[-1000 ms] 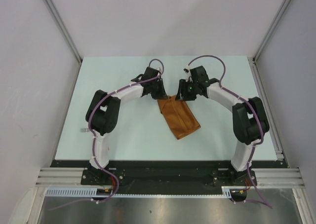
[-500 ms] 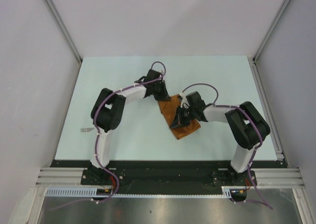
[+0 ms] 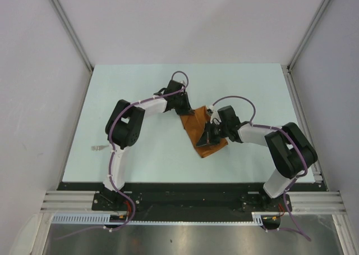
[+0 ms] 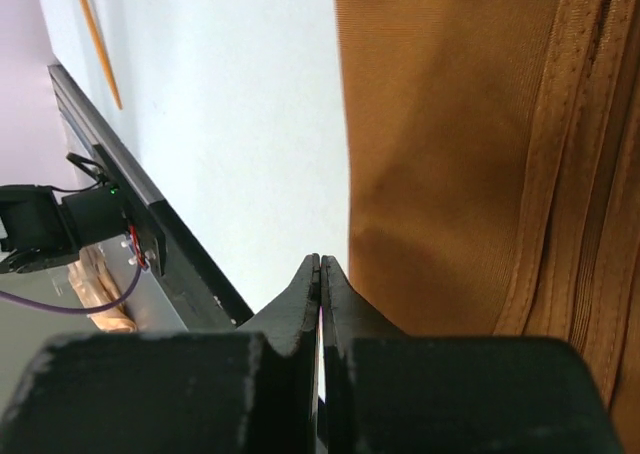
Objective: Fold the napkin into a case and place the utensils inside
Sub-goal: Smooth out the 2/3-rectangle-folded napkin at the center of the board.
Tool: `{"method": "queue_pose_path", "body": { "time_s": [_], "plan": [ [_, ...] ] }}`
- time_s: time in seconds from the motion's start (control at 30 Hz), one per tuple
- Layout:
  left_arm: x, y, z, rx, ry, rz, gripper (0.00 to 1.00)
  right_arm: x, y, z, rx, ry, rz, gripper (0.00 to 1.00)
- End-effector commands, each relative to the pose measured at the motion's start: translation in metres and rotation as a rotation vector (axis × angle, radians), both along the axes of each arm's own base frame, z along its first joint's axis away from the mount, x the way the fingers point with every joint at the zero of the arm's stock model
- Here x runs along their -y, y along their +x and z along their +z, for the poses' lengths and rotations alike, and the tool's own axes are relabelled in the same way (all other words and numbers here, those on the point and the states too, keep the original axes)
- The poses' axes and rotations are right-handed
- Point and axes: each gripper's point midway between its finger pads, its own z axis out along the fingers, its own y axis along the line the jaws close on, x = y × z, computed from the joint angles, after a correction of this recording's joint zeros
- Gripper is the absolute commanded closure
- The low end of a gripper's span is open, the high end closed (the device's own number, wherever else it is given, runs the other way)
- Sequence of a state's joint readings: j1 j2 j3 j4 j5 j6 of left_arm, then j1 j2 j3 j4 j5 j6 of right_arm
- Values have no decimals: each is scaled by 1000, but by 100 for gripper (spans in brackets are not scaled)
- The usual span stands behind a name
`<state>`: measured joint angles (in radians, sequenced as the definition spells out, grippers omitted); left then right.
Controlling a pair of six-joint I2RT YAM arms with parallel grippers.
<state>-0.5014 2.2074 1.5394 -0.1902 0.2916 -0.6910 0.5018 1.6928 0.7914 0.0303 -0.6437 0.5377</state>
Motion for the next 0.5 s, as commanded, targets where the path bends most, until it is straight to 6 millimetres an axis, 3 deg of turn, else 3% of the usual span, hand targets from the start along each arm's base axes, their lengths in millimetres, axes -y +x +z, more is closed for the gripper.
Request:
{"method": "queue_pose_path", "body": {
  "time_s": [0.0, 0.37, 0.47],
  "plan": [
    [-13, 19, -8, 23, 37, 58, 98, 9, -7, 11, 44, 7, 5, 100],
    [-14, 25, -8, 28, 44, 63, 99, 26, -34, -27, -35, -29, -3, 100],
    [-14, 27, -4, 42, 60, 49, 99, 26, -34, -23, -34, -22, 0, 100]
  ]
}}
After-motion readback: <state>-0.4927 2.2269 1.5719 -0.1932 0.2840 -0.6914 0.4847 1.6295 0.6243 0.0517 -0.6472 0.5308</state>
